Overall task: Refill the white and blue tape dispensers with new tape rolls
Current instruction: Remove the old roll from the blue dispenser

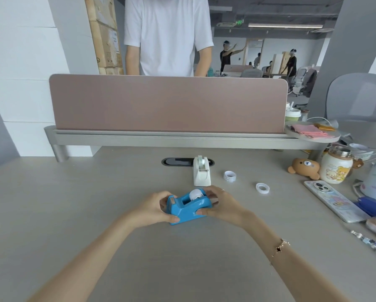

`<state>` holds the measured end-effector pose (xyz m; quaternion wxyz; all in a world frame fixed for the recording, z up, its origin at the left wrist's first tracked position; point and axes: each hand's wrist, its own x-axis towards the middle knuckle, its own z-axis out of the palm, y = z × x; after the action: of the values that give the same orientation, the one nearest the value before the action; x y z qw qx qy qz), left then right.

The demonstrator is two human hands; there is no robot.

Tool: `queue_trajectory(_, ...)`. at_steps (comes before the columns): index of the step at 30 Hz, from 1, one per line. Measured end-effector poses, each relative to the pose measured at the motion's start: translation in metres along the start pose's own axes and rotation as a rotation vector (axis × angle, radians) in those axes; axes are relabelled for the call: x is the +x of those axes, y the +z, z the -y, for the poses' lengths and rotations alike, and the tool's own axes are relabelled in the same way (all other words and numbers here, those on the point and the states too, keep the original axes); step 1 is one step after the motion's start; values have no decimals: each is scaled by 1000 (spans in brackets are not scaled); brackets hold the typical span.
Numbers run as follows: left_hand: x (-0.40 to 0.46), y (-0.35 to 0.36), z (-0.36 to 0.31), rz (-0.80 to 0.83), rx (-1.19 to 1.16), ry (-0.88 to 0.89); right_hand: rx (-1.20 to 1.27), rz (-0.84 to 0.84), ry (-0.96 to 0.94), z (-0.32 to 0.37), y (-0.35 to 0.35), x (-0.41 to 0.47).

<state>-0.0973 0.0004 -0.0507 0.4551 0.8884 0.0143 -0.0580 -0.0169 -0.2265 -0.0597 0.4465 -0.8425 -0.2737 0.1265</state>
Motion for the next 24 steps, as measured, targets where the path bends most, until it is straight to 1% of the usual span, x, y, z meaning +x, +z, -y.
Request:
queue_trajectory(5,-4,9,-9,52,6,36,5,2,53,-1,-7,-19)
queue_trajectory(9,-8,12,-17,114,44,59,10,-44,86,0,-9,-39)
queue_trajectory(12,-11,17,-23,143,64,88,19,-114,99,-3,-5,-57)
queue_trajectory(15,-17,32,-22,86,29,108,54,-210,96,-11,1,-76)
queue_trajectory(17,-23,42,-17,29,-12,130,82,-241,77,-13,3,-85)
queue_trajectory(20,-24,46,-15,-2,-31,144,92,-232,56,-13,1,-89)
queue_trajectory(24,-19,38,-23,21,61,142,88,-230,41,-15,2,-89)
